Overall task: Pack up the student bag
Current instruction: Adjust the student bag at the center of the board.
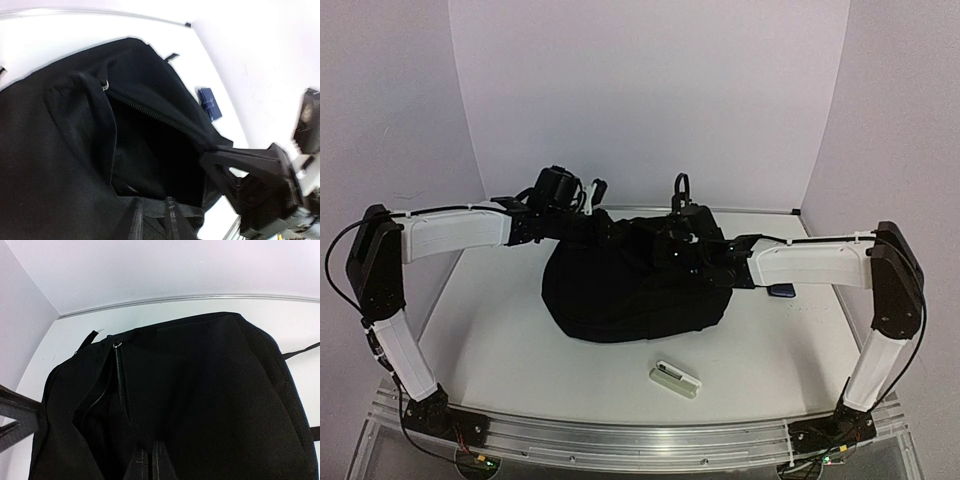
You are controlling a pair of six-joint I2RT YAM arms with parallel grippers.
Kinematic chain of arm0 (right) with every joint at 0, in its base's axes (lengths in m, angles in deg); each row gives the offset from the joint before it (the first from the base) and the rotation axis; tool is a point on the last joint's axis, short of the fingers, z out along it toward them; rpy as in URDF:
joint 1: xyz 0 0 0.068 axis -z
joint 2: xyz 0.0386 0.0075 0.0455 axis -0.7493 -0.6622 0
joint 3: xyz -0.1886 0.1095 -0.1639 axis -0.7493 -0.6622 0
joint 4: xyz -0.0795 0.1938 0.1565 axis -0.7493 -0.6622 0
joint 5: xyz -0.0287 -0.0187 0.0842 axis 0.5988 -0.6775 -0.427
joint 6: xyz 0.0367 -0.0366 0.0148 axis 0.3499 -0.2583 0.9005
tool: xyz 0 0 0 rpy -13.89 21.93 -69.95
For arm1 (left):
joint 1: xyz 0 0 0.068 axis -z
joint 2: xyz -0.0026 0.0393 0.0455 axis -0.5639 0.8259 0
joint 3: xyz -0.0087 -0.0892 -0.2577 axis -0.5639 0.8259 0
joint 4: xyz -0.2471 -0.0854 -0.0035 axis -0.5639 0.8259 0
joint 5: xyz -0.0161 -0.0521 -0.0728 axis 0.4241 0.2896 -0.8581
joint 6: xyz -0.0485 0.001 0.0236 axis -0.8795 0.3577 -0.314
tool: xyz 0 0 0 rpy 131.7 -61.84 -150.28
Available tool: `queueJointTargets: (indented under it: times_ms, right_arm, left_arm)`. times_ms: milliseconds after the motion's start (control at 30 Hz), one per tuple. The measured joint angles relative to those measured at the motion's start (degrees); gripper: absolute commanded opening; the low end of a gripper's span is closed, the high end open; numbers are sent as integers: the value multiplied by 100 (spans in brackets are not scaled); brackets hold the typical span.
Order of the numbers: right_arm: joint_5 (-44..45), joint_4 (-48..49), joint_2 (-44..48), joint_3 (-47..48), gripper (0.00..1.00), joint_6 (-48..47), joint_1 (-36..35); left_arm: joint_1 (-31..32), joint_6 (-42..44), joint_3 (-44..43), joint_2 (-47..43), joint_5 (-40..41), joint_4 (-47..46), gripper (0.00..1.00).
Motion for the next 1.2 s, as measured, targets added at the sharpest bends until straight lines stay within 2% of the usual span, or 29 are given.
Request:
queueJointTargets:
  times_ms: [333,600,667,800,967,1200]
  right_arm:
    - [-101,129,0,-39,0,68,0]
    - [-175,302,4,-121,0,110,1]
    - [-180,363,24,-163,0,108,2]
    - [-211,455,66,-241,0,104,28]
    - [-554,526,70,-272,0,132,178]
    - [-1238,554,73,-274,0,176,507]
  left_arm:
    - [0,-328,-123,938,-601,-346,5]
    - [17,-436,-282,1345,-511,-562,6]
    - [32,-434,-282,1345,-454,-561,11]
    - [85,-154,-138,1223,-385,-759,31]
    - [174,850,1023,236,-263,-1358,49]
    - [552,2318,2630,-1209,-880,-2261,56]
